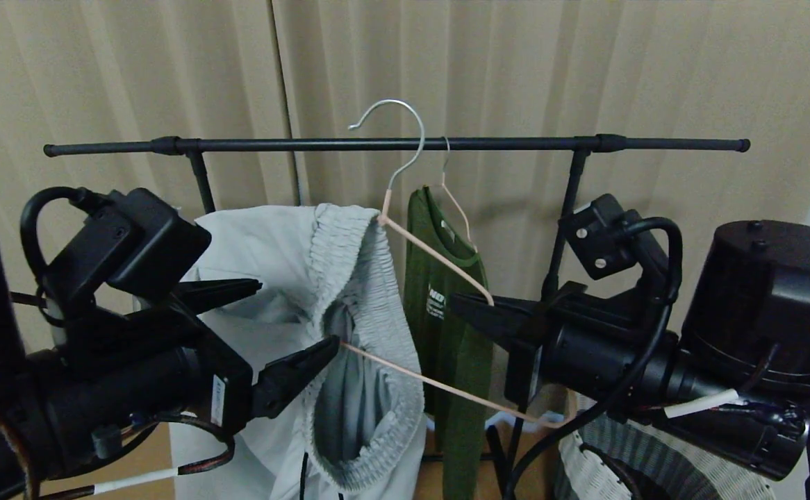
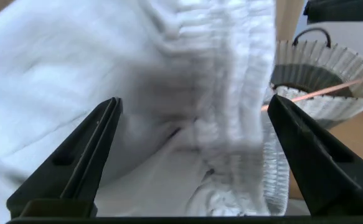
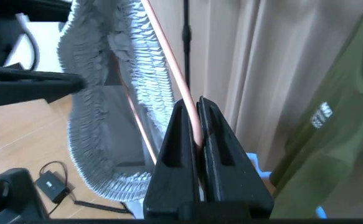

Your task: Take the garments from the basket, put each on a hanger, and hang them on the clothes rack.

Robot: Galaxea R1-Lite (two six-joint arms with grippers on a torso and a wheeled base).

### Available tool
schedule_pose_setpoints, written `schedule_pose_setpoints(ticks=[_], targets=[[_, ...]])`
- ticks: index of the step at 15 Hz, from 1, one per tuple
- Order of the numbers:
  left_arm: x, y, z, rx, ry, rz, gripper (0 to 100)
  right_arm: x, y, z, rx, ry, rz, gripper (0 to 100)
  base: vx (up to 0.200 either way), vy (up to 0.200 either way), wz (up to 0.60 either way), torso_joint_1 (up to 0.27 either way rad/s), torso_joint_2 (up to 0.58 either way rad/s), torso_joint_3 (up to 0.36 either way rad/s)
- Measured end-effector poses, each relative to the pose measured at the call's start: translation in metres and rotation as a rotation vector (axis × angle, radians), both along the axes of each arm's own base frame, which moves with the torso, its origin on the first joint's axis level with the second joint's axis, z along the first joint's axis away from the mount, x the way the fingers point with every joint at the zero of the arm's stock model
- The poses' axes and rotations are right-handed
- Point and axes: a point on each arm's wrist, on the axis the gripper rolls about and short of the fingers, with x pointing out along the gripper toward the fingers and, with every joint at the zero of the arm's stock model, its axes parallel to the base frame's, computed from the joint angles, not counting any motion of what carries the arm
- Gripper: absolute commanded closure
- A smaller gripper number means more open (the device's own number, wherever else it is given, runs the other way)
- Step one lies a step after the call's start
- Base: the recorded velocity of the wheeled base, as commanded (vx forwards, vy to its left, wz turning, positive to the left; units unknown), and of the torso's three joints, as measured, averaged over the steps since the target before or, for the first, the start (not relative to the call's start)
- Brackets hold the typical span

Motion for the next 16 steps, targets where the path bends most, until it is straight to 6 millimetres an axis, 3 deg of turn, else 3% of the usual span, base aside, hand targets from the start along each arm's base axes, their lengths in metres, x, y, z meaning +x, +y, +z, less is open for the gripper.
schedule_pose_setpoints(ticks=[11,16], targets=[[-0.022,0.021,0.014,-0.036,-0.095,-0.028,0,0.008,-0.04,0.0,-0.014,-0.012,-0.075,100,0.0,0.0,0.0,0.0,0.0,0.0],[-0.011,0.033,0.016,0.174,-0.227,0.015,0,0.008,-0.07,-0.008,-0.084,-0.049,0.014,100,0.0,0.0,0.0,0.0,0.0,0.0]])
